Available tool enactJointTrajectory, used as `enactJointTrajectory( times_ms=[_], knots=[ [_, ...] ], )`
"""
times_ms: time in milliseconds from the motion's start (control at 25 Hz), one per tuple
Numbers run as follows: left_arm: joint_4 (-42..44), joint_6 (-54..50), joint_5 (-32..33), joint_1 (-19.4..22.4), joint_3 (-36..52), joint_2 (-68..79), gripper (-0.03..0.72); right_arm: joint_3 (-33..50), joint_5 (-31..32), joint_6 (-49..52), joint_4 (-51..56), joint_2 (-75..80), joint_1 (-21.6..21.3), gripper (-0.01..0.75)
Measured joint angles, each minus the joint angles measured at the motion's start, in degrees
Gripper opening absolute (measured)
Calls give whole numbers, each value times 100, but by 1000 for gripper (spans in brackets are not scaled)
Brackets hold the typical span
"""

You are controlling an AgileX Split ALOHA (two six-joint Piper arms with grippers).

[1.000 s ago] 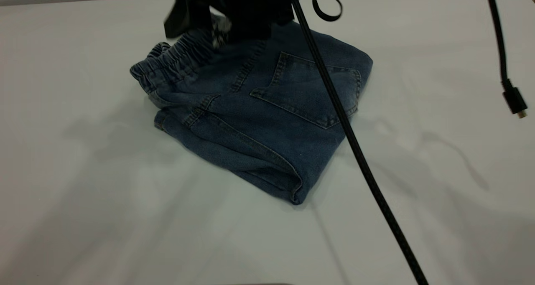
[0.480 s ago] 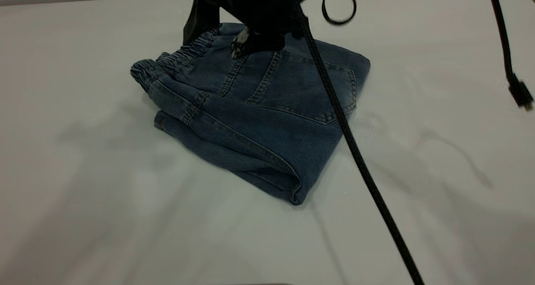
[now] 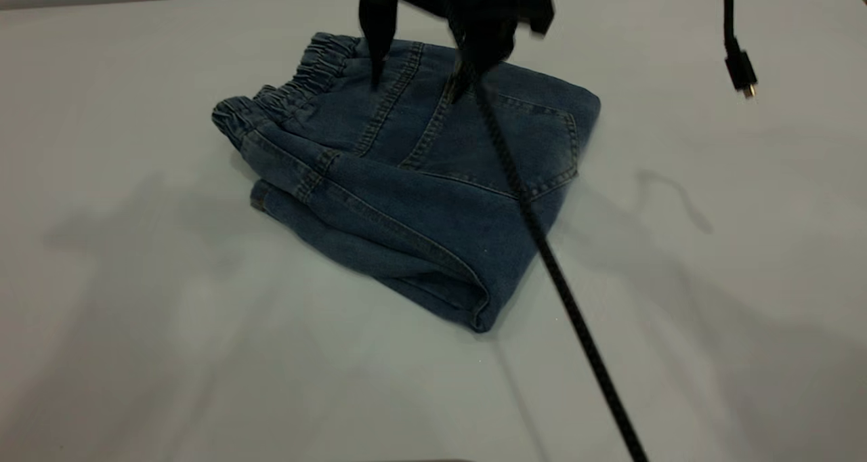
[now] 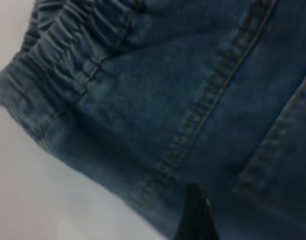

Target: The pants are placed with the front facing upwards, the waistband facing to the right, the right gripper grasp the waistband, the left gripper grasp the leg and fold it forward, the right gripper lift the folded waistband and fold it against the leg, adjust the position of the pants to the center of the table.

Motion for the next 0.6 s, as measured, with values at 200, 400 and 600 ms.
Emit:
enactJointTrajectory(
  times_ms=[200, 400, 600],
  knots=[
    [78, -19, 5, 0, 0, -45, 334, -42, -509, 244, 1612, 417, 109, 479],
    [39, -19, 31, 0, 0, -45, 334, -222, -846, 830, 1886, 994, 229, 470],
    [35, -19, 85, 0, 0, -45, 334, -305, -726, 1075, 1825, 1186, 224, 457]
  ],
)
